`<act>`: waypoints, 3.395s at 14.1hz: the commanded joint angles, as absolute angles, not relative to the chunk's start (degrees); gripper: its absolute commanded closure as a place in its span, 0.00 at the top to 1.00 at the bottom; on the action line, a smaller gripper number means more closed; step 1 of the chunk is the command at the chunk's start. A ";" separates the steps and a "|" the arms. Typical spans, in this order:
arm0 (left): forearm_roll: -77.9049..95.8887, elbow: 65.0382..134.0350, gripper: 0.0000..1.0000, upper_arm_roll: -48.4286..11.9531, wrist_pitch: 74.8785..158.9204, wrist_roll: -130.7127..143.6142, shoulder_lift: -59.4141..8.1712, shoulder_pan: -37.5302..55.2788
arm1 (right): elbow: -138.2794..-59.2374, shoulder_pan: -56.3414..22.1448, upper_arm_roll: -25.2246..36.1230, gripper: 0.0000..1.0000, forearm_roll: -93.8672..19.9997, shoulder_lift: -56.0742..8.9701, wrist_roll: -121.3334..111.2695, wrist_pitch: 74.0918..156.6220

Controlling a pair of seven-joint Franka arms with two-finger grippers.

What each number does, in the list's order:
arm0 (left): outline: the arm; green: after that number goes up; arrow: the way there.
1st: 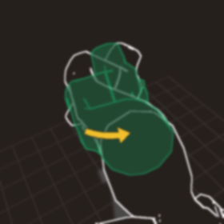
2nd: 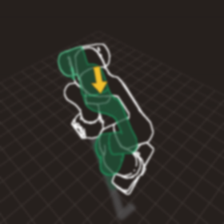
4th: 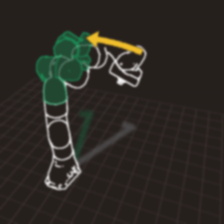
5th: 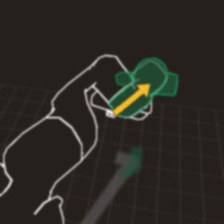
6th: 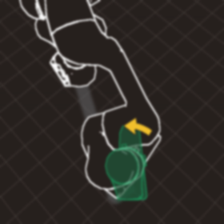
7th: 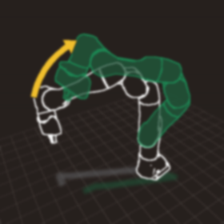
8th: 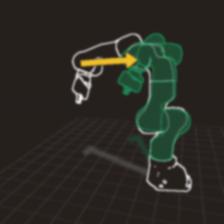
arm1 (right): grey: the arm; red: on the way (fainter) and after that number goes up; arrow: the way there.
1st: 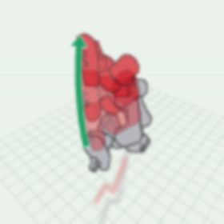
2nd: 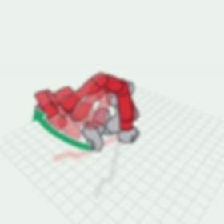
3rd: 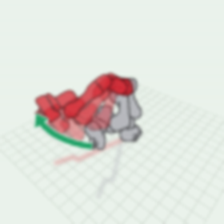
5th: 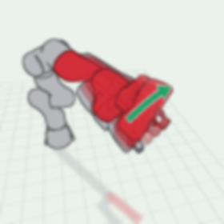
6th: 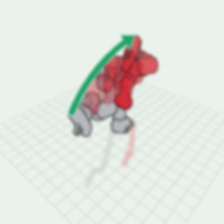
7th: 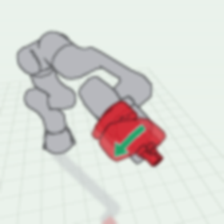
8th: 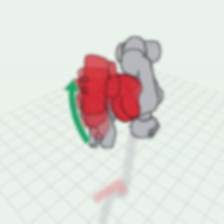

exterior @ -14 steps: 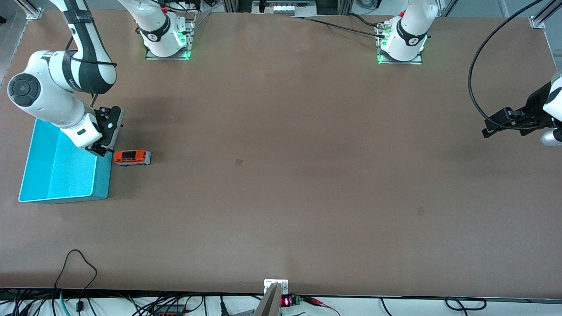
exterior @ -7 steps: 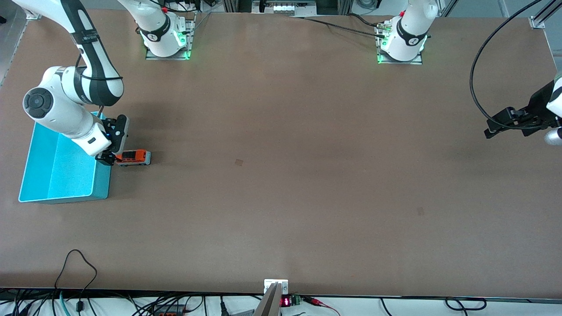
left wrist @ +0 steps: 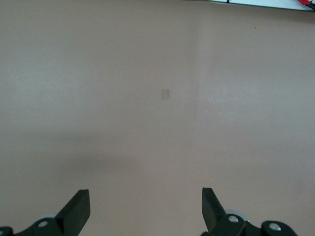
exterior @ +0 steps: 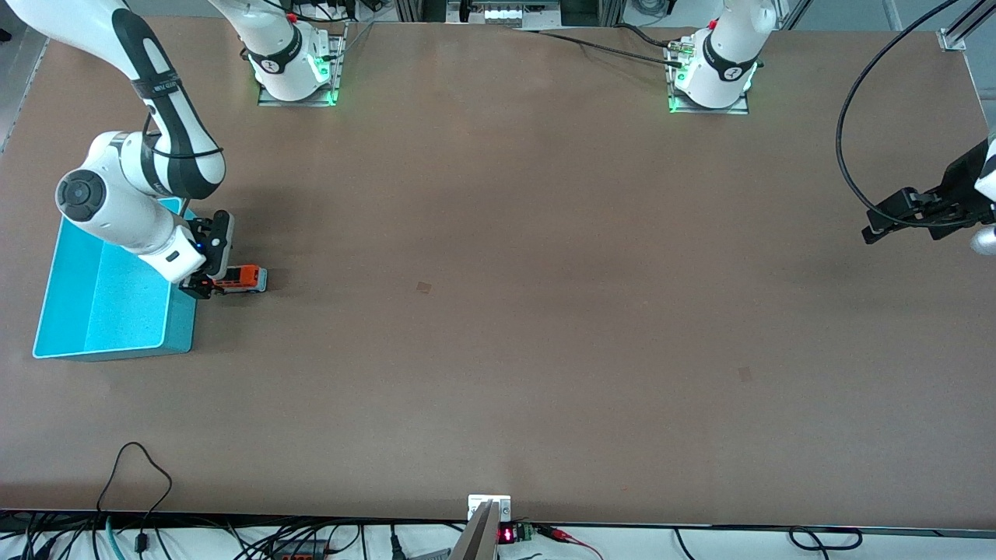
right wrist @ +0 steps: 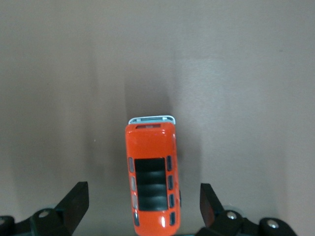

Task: Wind up bus and store in blue box
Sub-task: 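Close the right gripper on the bus and lift it, then carry the bus over the blue box with the right gripper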

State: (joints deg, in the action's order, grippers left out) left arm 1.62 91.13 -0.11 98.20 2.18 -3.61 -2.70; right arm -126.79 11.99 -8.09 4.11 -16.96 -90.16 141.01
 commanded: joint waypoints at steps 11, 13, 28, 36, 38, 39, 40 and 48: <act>2.11 92.20 1.00 -1.58 95.71 -1.06 -1.93 -3.16 | -127.09 13.71 -9.23 0.78 4.75 -22.06 -94.82 149.49; 2.11 92.20 1.00 -1.58 95.71 -1.14 -1.93 -3.16 | -127.09 13.71 -9.66 0.64 4.75 -22.06 -95.10 149.77; 2.29 92.99 1.00 0.97 95.19 1.23 -0.97 0.09 | -126.30 10.64 -13.54 0.00 4.48 -10.21 -46.97 144.32; 1.93 93.52 1.00 0.70 94.22 -1.49 -0.09 -0.26 | -119.10 10.28 -9.94 0.00 4.04 -5.36 -26.19 127.81; 1.93 93.60 1.00 0.70 94.31 -1.49 -0.09 -0.26 | -117.78 10.37 -7.75 0.00 4.13 -5.36 -26.19 125.78; 1.93 93.69 1.00 0.70 94.31 -1.49 0.09 -0.26 | -117.51 10.37 -6.86 0.00 4.22 -5.19 -26.19 125.25; 1.93 94.47 1.00 0.70 94.65 -1.49 0.52 -0.26 | -117.51 10.55 -5.72 0.00 4.22 -5.10 -26.10 125.07; 1.85 98.70 1.00 0.53 96.59 -1.58 3.51 -0.18 | -117.42 10.99 2.45 0.00 4.83 -9.40 -13.62 125.68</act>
